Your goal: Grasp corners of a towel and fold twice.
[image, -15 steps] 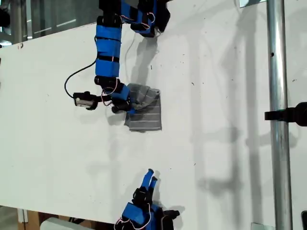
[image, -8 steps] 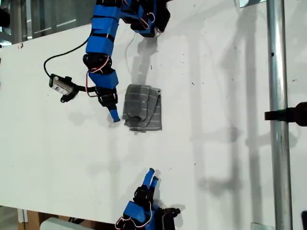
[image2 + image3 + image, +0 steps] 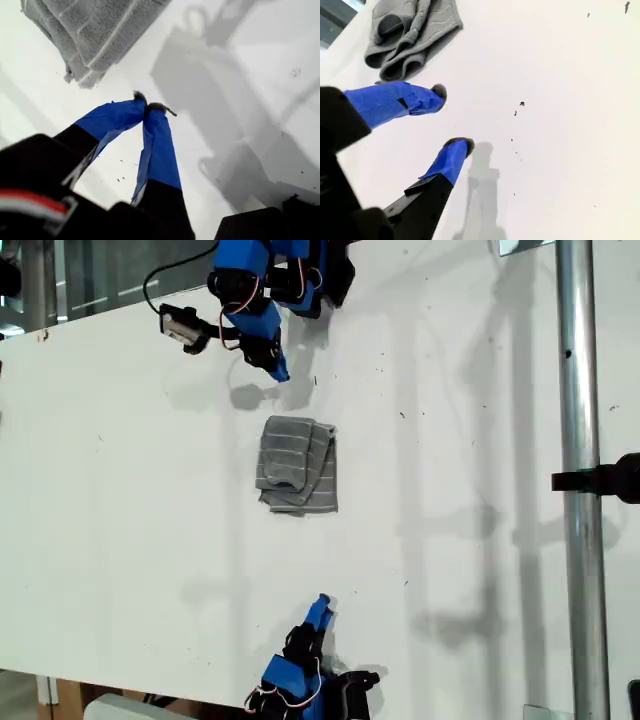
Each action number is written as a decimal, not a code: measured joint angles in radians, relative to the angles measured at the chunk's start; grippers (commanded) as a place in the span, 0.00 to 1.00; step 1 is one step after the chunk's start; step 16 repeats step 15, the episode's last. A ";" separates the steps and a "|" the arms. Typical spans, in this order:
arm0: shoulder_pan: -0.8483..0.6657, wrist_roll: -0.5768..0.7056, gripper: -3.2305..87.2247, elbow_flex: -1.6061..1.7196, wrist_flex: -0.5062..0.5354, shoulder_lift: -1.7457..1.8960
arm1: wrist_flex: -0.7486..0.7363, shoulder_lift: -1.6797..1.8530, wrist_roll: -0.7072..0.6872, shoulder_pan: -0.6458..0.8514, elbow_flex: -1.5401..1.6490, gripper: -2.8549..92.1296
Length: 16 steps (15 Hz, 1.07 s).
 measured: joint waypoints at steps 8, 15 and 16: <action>0.054 0.641 0.19 0.000 0.028 0.005 | 0.156 0.477 0.319 -0.101 0.249 0.12; 0.054 0.644 0.19 0.000 0.028 0.005 | 0.167 0.477 0.252 -0.118 0.249 0.12; 0.054 0.644 0.19 0.000 0.028 0.005 | 0.167 0.477 0.252 -0.118 0.249 0.12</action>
